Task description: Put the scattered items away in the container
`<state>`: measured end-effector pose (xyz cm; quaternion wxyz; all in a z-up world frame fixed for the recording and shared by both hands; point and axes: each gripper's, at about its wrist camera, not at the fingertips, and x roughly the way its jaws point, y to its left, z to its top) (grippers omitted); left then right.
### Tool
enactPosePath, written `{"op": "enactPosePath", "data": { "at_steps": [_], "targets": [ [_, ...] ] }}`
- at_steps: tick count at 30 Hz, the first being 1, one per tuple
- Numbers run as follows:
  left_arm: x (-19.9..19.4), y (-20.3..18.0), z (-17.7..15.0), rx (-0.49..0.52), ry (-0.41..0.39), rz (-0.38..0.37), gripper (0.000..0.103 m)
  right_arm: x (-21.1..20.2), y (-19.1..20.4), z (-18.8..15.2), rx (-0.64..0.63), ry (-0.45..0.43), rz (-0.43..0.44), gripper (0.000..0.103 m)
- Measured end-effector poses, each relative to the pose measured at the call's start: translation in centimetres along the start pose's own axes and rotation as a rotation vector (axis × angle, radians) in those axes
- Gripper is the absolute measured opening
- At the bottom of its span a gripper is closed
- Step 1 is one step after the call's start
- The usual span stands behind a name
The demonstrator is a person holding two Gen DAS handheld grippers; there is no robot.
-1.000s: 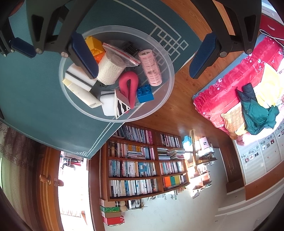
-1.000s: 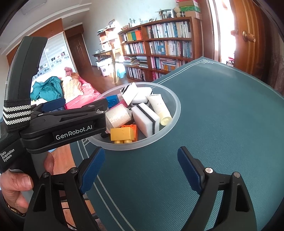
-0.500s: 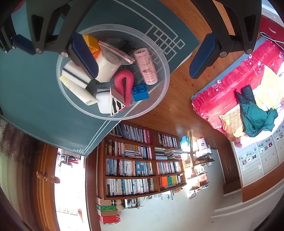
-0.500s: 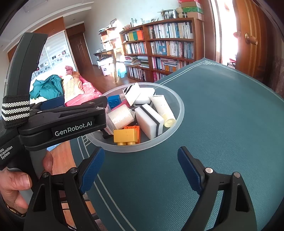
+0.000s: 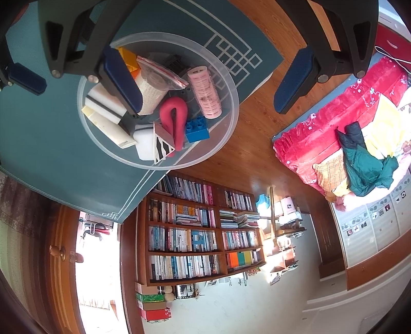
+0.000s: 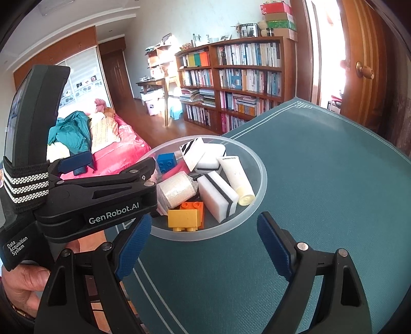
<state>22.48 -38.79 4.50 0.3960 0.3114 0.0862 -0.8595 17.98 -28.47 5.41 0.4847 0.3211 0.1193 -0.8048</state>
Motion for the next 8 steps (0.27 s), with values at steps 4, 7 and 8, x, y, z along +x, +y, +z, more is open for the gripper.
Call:
{"op": "enactPosePath", "data": {
  "at_steps": [4, 7, 8],
  "targets": [
    [0.18, 0.0, -0.04, -0.002, 0.005, 0.001, 0.103, -0.24, 0.51, -0.12, -0.039, -0.041, -0.023, 0.087],
    [0.26, 0.01, -0.03, -0.003, 0.006, 0.002, 0.103, 0.14, 0.32, -0.07, -0.027, -0.022, -0.018, 0.087],
    [0.24, 0.04, -0.03, -0.003, 0.005, 0.001, 0.103, 0.34, 0.16, -0.03, -0.019, -0.012, -0.019, 0.087]
  ]
}}
